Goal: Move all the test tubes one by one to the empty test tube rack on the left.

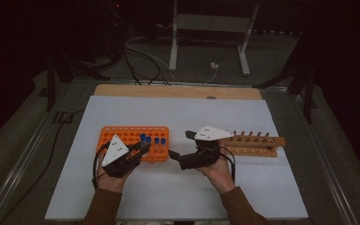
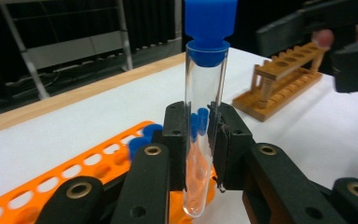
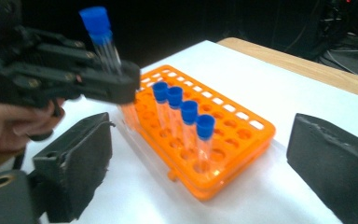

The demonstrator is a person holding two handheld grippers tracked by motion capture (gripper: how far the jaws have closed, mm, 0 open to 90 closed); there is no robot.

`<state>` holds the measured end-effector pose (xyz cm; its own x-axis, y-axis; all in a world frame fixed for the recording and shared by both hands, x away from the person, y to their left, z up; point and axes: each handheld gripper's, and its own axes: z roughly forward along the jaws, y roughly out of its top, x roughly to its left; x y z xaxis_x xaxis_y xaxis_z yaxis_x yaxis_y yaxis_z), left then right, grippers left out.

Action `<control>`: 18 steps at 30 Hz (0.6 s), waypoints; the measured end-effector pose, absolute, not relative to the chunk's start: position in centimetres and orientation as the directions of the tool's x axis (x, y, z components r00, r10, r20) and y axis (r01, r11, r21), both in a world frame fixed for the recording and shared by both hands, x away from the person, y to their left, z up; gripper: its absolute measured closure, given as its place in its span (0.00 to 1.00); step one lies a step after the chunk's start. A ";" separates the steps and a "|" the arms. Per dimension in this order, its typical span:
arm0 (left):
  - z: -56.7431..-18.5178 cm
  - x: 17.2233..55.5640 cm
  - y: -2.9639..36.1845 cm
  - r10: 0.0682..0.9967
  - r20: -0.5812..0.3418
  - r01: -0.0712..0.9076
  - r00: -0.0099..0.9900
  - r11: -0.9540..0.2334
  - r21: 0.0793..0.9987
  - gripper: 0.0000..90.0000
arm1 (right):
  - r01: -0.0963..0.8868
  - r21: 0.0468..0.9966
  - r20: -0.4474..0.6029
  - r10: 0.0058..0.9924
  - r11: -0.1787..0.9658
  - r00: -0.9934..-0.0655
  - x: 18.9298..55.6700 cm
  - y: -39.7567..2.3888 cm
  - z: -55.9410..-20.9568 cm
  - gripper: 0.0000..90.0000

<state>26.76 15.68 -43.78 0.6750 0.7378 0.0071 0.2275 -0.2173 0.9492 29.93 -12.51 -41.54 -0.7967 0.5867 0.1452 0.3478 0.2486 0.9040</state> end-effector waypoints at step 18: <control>-44.3 27.2 17.8 0.780 -0.012 0.243 0.625 -0.180 0.953 0.86 | 0.369 0.896 0.137 0.637 0.246 -0.759 30.2 -15.2 -42.3 0.04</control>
